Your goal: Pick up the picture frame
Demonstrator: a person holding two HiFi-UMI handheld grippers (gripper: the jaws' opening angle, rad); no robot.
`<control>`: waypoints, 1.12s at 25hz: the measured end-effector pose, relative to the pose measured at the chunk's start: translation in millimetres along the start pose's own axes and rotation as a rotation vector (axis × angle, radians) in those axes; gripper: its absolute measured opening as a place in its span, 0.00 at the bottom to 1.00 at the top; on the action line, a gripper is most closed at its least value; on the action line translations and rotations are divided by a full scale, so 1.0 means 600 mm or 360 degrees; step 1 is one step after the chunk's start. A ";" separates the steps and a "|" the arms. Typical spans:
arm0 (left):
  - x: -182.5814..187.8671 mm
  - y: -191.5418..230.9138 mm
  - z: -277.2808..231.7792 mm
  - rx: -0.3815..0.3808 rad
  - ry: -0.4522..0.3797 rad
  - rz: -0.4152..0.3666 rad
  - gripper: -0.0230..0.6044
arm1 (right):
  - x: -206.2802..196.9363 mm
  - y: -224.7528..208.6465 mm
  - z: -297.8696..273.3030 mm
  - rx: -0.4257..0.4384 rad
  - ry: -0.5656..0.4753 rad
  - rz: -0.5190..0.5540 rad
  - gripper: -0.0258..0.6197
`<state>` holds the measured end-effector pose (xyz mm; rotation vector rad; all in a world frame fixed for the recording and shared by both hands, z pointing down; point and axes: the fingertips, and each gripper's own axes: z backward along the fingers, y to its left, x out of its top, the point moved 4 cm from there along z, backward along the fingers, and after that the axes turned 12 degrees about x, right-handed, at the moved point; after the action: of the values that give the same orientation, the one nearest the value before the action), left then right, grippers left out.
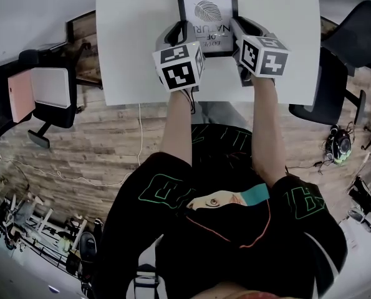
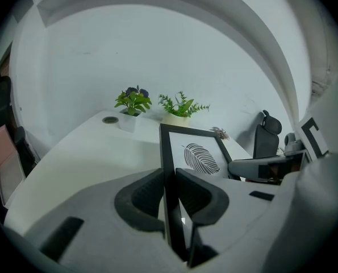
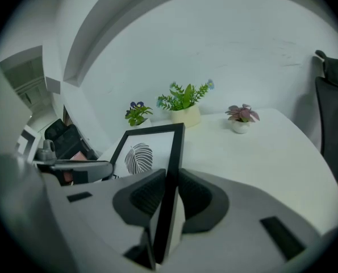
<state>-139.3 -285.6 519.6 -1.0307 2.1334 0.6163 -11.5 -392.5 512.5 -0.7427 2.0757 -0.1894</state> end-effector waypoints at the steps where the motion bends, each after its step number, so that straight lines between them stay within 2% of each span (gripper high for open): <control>1: 0.004 -0.003 0.003 -0.0004 -0.0012 0.0000 0.15 | 0.004 0.000 0.005 -0.0002 -0.0013 0.0006 0.16; 11: 0.024 -0.006 0.028 -0.0029 -0.0122 -0.0010 0.15 | 0.024 0.017 0.030 -0.0017 -0.0114 0.0076 0.15; 28: 0.124 -0.041 0.081 -0.0090 -0.0394 -0.0052 0.15 | 0.120 0.038 0.103 -0.0028 -0.0379 0.0255 0.16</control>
<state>-135.2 -304.3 429.0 -0.9640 1.8899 0.7515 -2.5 -406.6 416.5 -0.5761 1.9001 0.0067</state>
